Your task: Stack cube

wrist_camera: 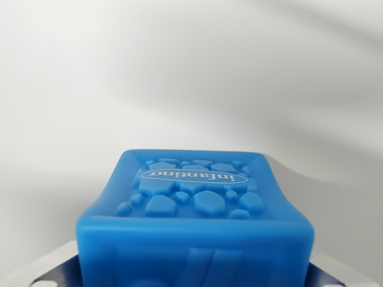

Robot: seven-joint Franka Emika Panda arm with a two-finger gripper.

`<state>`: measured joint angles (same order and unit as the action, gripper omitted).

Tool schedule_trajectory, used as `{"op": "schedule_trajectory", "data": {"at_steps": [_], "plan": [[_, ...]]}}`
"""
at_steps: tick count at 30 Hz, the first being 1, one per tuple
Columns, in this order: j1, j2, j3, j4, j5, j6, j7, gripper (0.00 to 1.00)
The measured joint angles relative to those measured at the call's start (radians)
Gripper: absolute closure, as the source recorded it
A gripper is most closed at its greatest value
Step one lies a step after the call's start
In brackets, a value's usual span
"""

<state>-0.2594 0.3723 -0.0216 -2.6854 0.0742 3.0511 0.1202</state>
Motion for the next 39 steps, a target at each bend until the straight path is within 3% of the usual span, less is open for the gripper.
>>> {"op": "schedule_trajectory", "data": {"at_steps": [21,29,39], "plan": [[0.002,-0.017,-0.002,-0.004,0.0,-0.011,0.0,1.0],[0.009,-0.057,-0.009,-0.015,0.0,-0.039,0.001,1.0],[0.027,-0.132,-0.028,-0.032,-0.007,-0.095,0.006,1.0]]}}
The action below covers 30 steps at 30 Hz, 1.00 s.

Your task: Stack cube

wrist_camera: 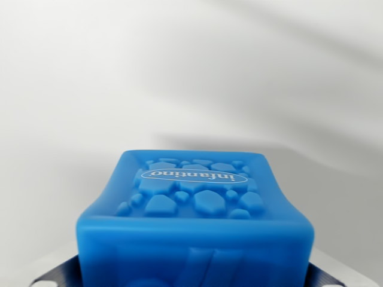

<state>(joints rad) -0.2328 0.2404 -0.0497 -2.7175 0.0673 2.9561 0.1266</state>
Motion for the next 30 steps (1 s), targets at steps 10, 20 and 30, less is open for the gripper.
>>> {"op": "schedule_trajectory", "data": {"at_steps": [10,20,30], "plan": [[0.012,-0.092,-0.019,-0.015,-0.024,-0.074,0.016,1.0],[0.012,-0.189,-0.023,-0.026,-0.052,-0.158,0.037,1.0],[0.012,-0.219,-0.022,-0.001,-0.06,-0.213,0.059,1.0]]}}
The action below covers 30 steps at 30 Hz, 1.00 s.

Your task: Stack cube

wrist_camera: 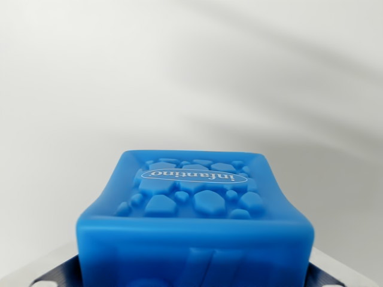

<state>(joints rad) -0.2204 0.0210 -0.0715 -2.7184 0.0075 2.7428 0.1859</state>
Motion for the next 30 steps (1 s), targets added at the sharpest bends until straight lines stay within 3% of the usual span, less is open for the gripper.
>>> {"op": "schedule_trajectory", "data": {"at_steps": [30], "plan": [[0.033,0.08,0.01,0.174,0.002,-0.094,0.089,1.0]]}}
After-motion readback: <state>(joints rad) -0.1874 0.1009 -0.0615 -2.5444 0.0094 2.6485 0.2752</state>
